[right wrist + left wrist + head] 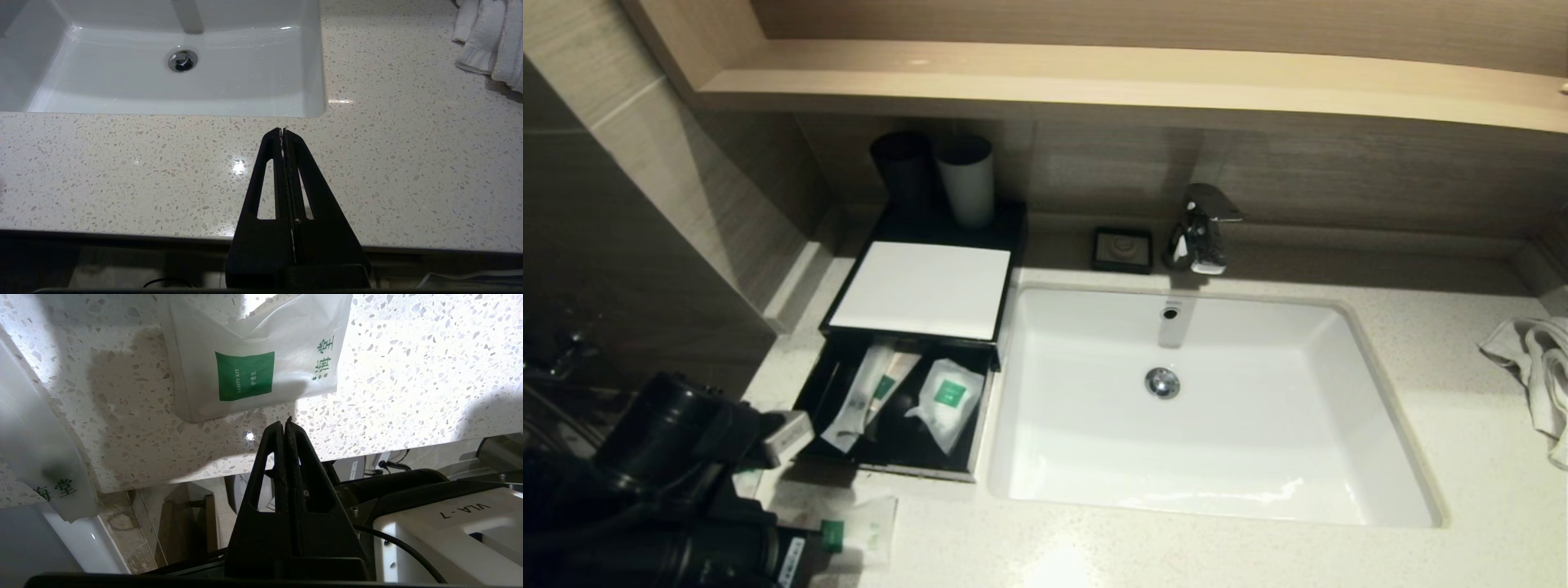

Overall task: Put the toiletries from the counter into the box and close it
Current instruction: Pick up the bathroom toiletry

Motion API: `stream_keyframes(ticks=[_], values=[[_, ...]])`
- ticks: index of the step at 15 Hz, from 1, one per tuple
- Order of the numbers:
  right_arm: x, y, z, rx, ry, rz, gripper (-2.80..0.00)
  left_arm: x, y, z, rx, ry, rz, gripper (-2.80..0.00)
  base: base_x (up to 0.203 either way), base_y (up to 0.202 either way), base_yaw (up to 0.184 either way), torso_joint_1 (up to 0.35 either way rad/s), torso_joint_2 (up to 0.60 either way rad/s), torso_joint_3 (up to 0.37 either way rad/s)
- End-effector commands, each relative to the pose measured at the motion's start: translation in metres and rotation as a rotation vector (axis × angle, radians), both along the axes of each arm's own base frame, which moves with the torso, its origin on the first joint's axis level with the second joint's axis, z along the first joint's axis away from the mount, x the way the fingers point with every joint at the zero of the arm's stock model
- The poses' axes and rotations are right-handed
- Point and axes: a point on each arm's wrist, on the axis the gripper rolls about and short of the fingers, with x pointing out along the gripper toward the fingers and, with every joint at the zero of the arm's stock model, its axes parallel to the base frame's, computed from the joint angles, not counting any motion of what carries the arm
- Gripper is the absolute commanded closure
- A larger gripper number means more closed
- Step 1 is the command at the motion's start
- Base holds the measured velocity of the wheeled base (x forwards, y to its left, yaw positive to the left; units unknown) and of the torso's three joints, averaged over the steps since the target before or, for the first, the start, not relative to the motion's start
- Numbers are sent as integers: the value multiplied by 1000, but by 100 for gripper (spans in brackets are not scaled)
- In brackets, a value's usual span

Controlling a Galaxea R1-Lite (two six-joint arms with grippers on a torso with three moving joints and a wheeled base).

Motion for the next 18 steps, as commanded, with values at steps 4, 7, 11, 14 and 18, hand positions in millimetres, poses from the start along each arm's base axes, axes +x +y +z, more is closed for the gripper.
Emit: stream_keyframes(ticks=[4,7,11,14,18], values=[[0,0,0,0,0,0,0,4,-2,0,-8,-16,1,0,0,0,0,0,0,0],[0,0,0,0,0,0,0,8,-4,-3,-12,-22,2,0,0,0,0,0,0,0],[0,0,0,0,0,0,0,10,-4,-3,-12,-23,1,0,0,0,0,0,0,0],[0,0,0,0,0,-1,0,11,-4,-3,10,-33,18,0,0,0,0,0,0,0],[0,0,0,0,0,-1,0,13,-5,-4,14,-51,26,0,0,0,0,0,0,0]])
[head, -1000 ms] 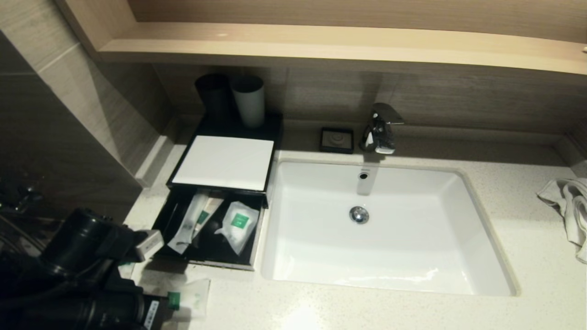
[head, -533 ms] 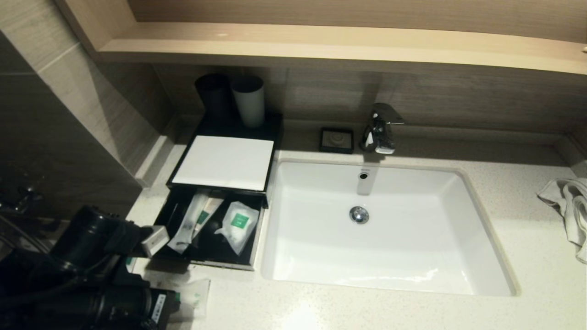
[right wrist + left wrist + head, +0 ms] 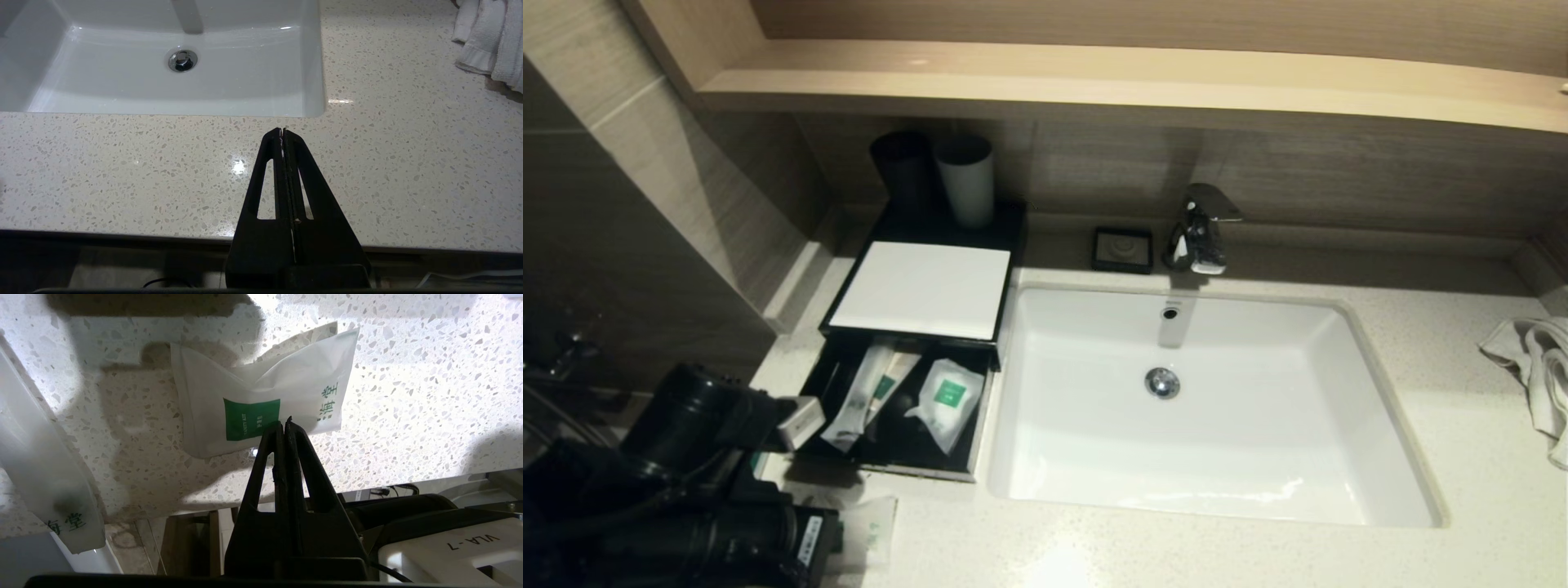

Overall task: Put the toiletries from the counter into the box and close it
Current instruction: Pick up the bathroom toiletry

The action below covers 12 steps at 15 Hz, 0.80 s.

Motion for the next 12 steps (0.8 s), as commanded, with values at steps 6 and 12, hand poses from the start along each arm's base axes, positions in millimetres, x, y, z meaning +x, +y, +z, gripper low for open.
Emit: stream_keyframes(ticks=[6,12], values=[[0,0,0,0,0,0,0,-1,0,2,-7,-13,0,-280,0,0,0,0,0,0],[0,0,0,0,0,-1,0,3,-2,-5,9,18,0,-280,0,0,0,0,0,0]])
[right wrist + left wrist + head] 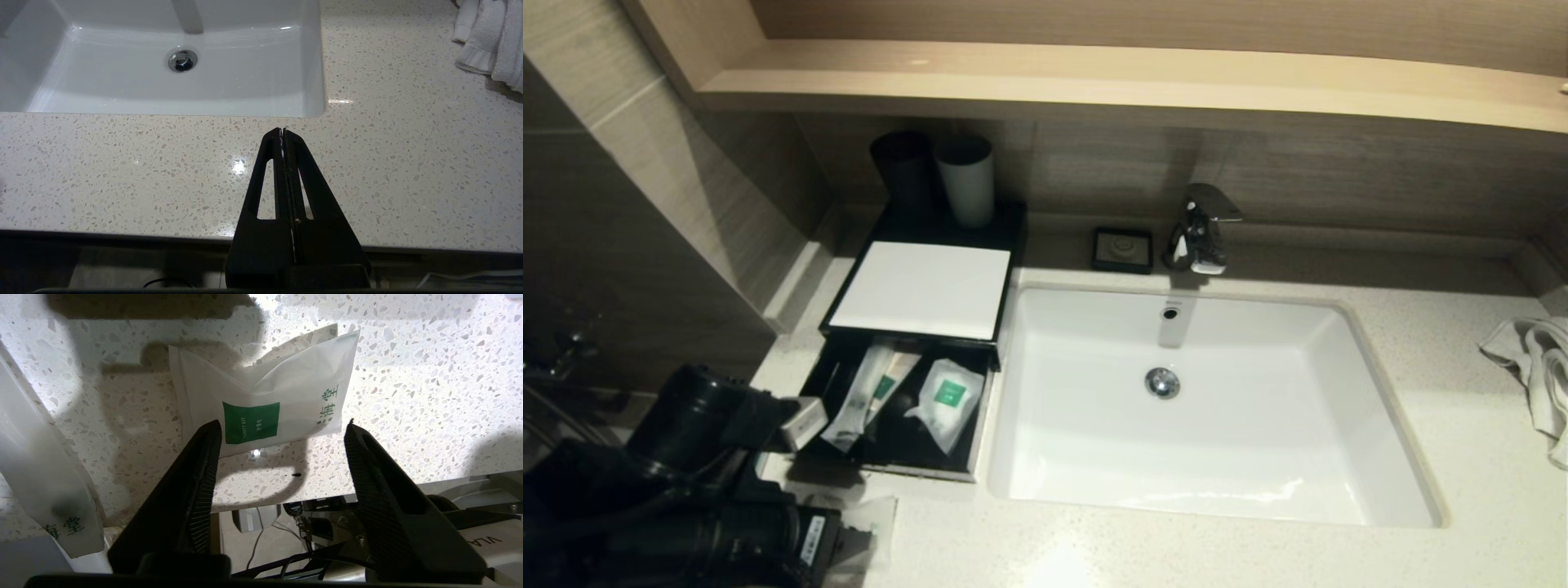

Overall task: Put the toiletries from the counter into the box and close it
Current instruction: Pick up the bathroom toiletry

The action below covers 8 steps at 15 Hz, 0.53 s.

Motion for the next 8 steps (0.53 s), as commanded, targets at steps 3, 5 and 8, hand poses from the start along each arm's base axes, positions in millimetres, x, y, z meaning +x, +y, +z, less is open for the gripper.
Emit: stream_keyframes(ticks=[3,5,8], values=[[0,0,0,0,0,0,0,5,-2,-6,10,25,2,-280,0,0,0,0,0,0],[0,0,0,0,0,0,0,6,-3,-7,7,18,2,-280,0,0,0,0,0,0],[0,0,0,0,0,-1,0,8,-3,-10,24,27,11,-280,0,0,0,0,0,0]])
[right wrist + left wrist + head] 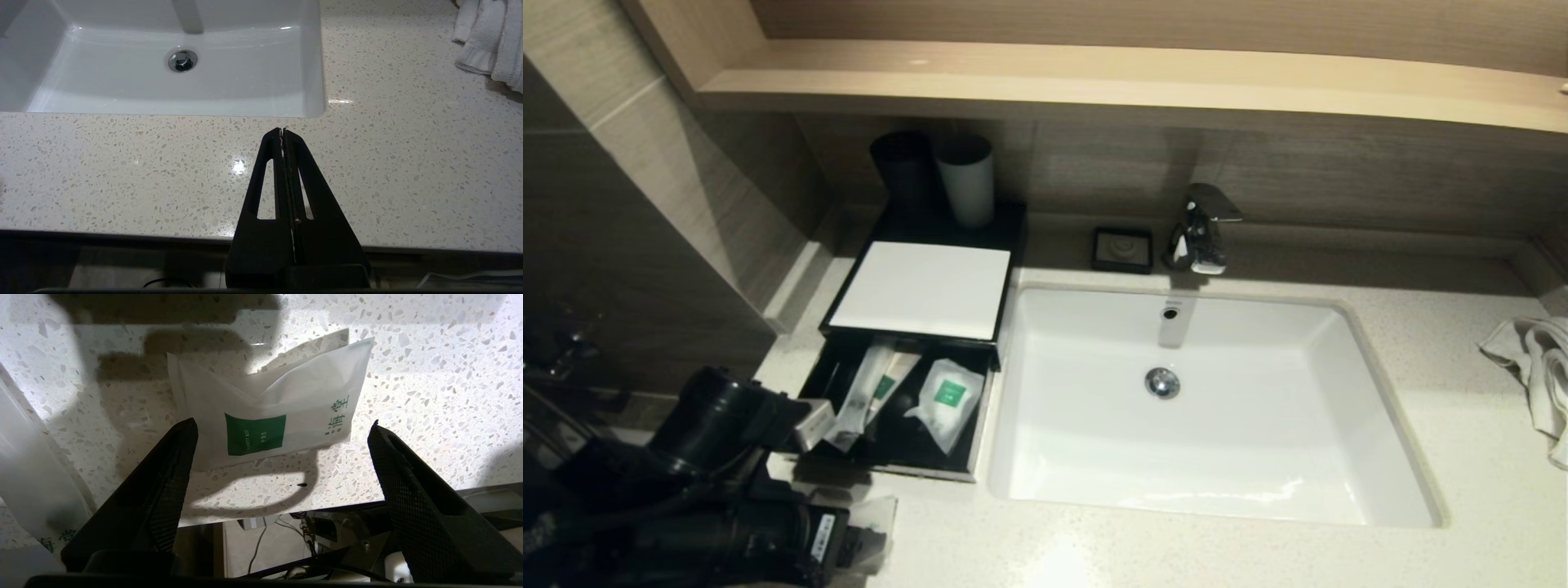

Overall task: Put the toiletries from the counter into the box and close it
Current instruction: Pick up the bathroom toiletry

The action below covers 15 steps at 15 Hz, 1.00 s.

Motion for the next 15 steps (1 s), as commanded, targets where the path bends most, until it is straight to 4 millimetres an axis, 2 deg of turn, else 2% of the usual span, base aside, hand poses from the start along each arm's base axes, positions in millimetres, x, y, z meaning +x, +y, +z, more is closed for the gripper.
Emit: stream_keyframes(ticks=[1,15], values=[[0,0,0,0,1,0,0,1,-1,-2,5,10,3,-280,0,0,0,0,0,0],[0,0,0,0,0,0,0,3,-1,-7,22,27,1,-280,0,0,0,0,0,0]])
